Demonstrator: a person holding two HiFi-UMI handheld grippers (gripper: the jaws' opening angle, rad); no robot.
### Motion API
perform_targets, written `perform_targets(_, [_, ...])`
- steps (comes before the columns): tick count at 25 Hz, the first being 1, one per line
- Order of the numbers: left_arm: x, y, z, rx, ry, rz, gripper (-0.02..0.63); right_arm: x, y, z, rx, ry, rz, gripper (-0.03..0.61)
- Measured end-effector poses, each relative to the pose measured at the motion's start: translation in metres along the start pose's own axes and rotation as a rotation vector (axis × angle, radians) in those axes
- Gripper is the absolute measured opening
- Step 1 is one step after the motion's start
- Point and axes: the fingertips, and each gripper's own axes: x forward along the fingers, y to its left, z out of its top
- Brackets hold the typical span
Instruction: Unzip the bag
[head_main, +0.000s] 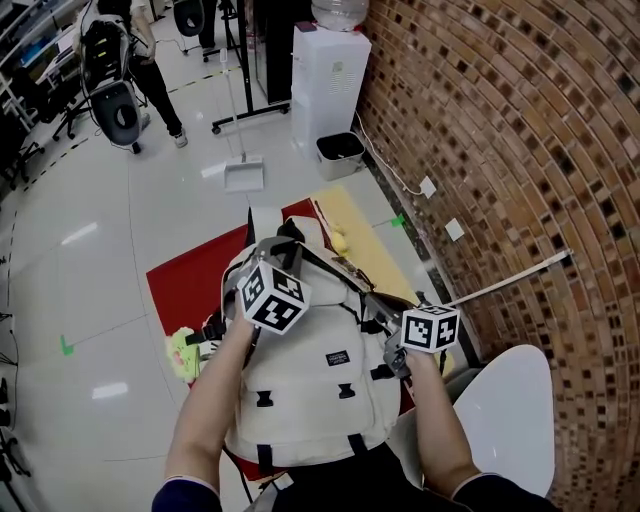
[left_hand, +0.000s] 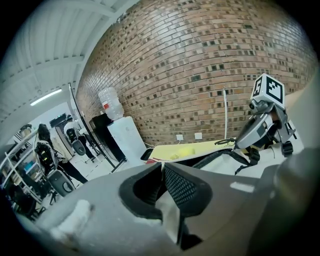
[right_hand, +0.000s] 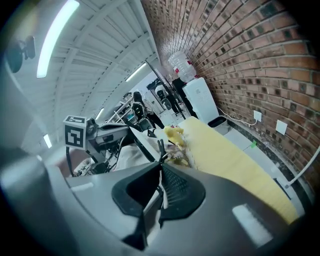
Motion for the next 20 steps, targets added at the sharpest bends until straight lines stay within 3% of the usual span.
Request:
perform_targets(7, [0.001, 0.001, -0.005, -0.027, -0.003, -0.006, 0.018, -0.006, -0.01, -0.024, 0.021, 0.047, -0.027, 0.02])
perform_targets(12, [-0.001, -0.009, -0.013, -0.034, -0.012, -0.012, 0.037, -0.009, -0.006, -0.026, -0.027, 0.061, -0.043, 0.033])
perform_targets(16, [-0.008, -0.019, -0.025, -0.087, -0.013, -0.032, 0.076, -0.016, 0.001, -0.024, -0.047, 0.062, -0.045, 0.12])
perform_targets(20, [-0.033, -0.017, -0.032, -0.171, -0.051, -0.024, 0.103, -0.034, 0.004, -0.014, -0.064, 0.021, -0.087, 0.102])
